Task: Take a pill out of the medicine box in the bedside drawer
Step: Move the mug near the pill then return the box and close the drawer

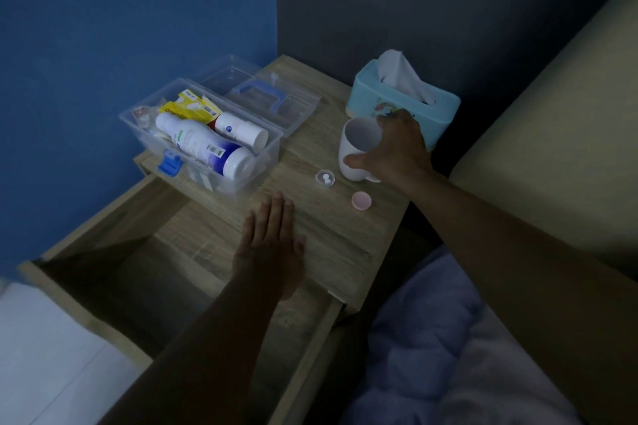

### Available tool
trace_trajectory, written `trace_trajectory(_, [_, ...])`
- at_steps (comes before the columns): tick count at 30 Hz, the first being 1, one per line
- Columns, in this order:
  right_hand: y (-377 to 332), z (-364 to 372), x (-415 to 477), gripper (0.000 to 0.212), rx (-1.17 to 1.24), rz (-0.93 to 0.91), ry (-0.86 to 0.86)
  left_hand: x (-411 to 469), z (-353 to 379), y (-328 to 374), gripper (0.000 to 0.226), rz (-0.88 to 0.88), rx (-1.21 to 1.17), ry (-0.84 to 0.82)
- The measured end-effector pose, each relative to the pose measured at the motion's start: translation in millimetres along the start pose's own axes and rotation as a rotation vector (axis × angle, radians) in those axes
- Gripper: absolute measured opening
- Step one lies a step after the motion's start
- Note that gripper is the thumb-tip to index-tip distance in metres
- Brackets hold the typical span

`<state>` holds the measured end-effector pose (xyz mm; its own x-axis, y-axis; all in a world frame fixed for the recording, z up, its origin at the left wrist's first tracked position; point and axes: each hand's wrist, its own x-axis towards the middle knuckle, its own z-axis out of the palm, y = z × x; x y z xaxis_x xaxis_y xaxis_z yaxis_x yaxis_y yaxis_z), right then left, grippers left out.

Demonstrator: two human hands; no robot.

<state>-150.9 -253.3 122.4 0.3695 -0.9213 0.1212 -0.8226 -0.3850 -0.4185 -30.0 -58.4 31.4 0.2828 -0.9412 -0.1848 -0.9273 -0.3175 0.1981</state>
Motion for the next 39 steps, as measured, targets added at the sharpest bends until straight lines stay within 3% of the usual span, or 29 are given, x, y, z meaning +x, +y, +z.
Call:
trace_trajectory(10, [3, 9, -2, 0.093, 0.03, 0.041, -0.034, 2, 4, -4, 0.069, 0.005, -0.023, -0.011])
trace_trajectory(15, [-3, 13, -5, 0.091, -0.019, 0.082, -0.023, 8, -10, -11, 0.073, 0.044, -0.041, -0.1])
trace_trajectory(18, [-8, 8, -7, 0.104, -0.122, 0.103, -0.063, 11, -25, -23, 0.076, 0.131, -0.029, -0.137])
trace_trajectory(21, [-20, 2, -14, 0.117, -0.281, -0.022, -0.033, 0, -34, -41, 0.057, 0.155, -0.104, -0.003])
trace_trajectory(24, [-51, 8, -27, 0.085, -0.077, -0.193, 0.129, -20, -34, -69, 0.032, 0.137, -0.107, 0.125])
trace_trajectory(26, [-75, 18, -32, 0.057, 0.119, -0.188, 0.198, -30, -32, -91, 0.027, 0.029, -0.106, 0.152])
trace_trajectory(29, [-102, 36, -29, 0.04, 0.373, 0.012, 0.023, -35, -37, -120, 0.032, -0.22, -0.143, 0.179])
trace_trajectory(32, [-118, 58, -17, 0.038, 0.408, 0.236, -0.087, -25, -52, -137, 0.06, -0.344, -0.245, 0.275])
trace_trajectory(35, [-130, 70, 2, 0.047, 0.522, 0.514, -0.153, -8, -68, -147, 0.082, -0.295, -0.321, 0.38])
trace_trajectory(39, [-133, 74, 26, 0.045, 1.076, 0.693, -0.308, 10, -75, -152, 0.089, -0.181, -0.159, 0.331])
